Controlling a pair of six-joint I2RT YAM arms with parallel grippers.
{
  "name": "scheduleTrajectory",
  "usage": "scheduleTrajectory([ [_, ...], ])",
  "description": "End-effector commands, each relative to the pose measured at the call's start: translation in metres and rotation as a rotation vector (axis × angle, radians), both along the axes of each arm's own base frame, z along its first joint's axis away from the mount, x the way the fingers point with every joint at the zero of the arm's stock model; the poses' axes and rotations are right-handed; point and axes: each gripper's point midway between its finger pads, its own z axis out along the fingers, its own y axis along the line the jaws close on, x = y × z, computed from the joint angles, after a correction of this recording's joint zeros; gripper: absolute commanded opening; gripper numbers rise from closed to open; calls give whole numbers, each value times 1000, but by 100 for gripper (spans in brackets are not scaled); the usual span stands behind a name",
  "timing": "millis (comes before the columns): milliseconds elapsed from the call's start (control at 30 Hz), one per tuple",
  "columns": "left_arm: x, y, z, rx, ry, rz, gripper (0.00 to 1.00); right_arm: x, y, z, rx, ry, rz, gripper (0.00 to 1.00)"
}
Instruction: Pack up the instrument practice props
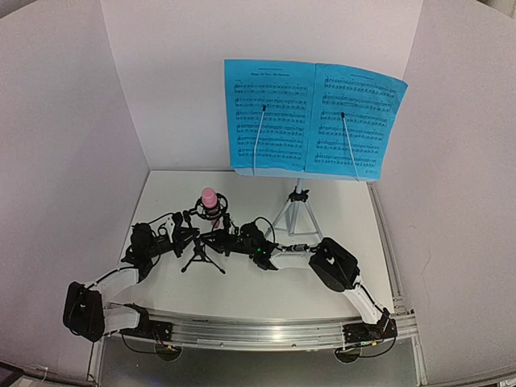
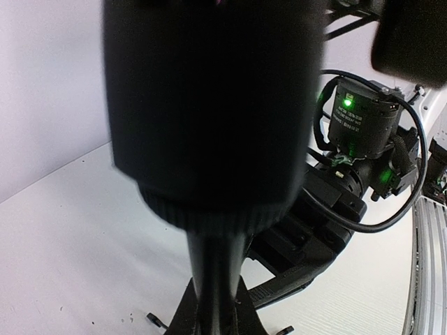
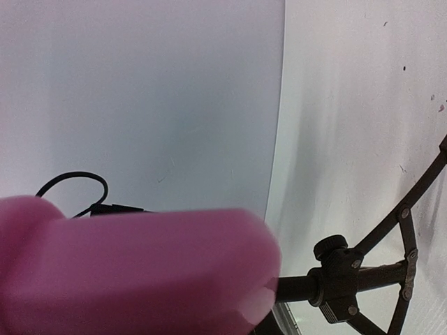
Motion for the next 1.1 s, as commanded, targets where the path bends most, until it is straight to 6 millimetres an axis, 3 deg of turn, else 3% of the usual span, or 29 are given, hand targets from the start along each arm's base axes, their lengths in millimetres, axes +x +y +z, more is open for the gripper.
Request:
scheduleTrajectory([
  [0, -5, -10, 19, -44, -12, -67, 0, -8, 3, 16, 38, -138, 81, 0],
  [200, -10, -7, 21, -51, 51, -112, 0, -15, -3, 32, 14, -547, 122, 0],
  [600, -13, -7, 22, -18, 66, -163, 0, -37, -10, 18, -58, -1231, 214, 0],
  [833, -18, -8, 20, 4, 75, -210, 0, -40, -20, 2, -98, -1490, 247, 0],
  [1067, -20, -10, 16, 22, 74, -246, 0, -39, -24, -14, -121, -1614, 292, 0],
])
